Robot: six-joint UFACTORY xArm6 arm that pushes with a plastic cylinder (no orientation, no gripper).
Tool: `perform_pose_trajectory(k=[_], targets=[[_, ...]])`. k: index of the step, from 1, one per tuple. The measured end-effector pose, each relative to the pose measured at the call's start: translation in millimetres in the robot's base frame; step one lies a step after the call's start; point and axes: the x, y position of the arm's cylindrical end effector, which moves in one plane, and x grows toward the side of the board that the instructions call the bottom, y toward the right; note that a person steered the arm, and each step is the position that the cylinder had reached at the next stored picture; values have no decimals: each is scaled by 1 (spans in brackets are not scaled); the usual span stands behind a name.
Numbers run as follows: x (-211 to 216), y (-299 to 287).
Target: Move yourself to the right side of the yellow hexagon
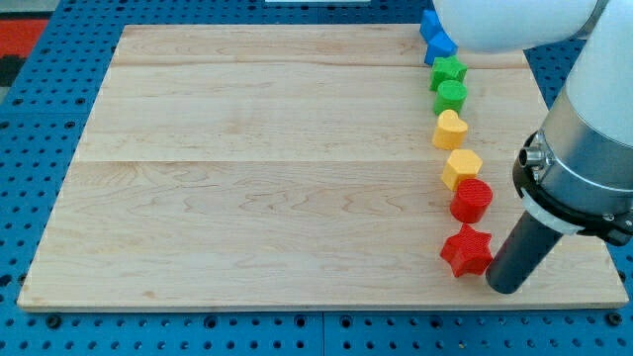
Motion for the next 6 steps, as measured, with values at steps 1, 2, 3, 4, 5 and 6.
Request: perform_pose_trajectory(k=[1,2,3,4,5,6], targets=[[0,6],[0,31],[-32,52],[-85,52],[-125,52],[-131,42]])
